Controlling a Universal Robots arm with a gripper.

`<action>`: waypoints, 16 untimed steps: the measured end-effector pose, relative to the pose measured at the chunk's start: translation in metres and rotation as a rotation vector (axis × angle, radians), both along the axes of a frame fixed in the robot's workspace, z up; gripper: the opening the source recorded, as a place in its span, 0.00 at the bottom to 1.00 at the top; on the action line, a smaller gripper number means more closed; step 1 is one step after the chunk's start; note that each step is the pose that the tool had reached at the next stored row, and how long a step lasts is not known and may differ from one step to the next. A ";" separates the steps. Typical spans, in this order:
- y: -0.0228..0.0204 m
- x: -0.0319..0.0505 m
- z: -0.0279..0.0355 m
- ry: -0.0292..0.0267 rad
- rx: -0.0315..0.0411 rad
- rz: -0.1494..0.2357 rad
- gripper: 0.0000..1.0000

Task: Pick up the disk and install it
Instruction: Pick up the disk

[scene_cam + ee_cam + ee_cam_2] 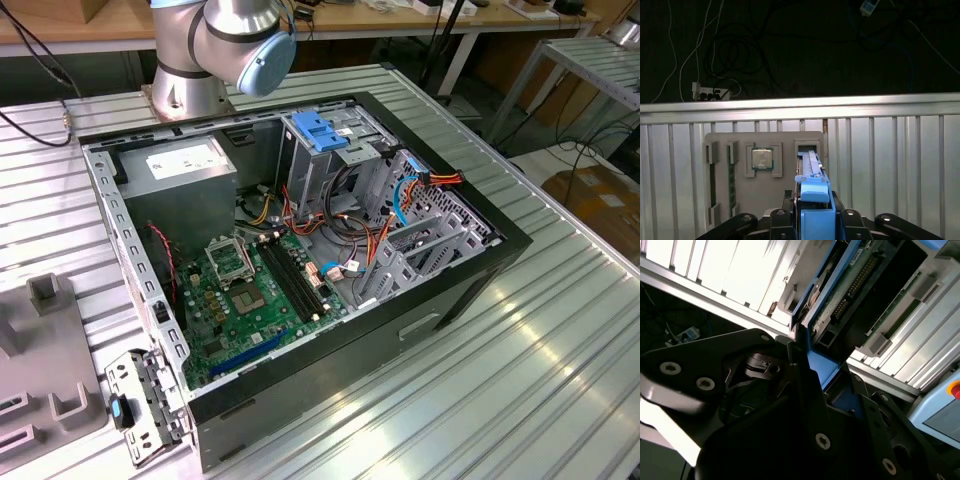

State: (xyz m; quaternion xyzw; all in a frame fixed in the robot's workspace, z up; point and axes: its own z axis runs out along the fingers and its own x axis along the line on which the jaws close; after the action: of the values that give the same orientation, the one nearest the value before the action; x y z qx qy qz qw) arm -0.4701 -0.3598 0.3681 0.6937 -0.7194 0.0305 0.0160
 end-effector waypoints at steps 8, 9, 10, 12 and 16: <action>0.0000 0.0000 0.0078 -0.0001 0.0015 0.000 0.37; 0.0000 0.0000 0.0087 0.0000 0.0015 0.000 0.37; 0.0000 0.0000 0.0101 0.0000 0.0015 0.000 0.37; 0.0000 0.0000 0.0125 0.0000 0.0017 0.000 0.37; 0.0000 0.0000 0.0167 0.0000 0.0017 0.000 0.37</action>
State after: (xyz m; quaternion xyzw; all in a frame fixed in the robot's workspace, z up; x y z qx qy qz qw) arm -0.4701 -0.3598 0.3849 0.6938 -0.7194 0.0298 0.0154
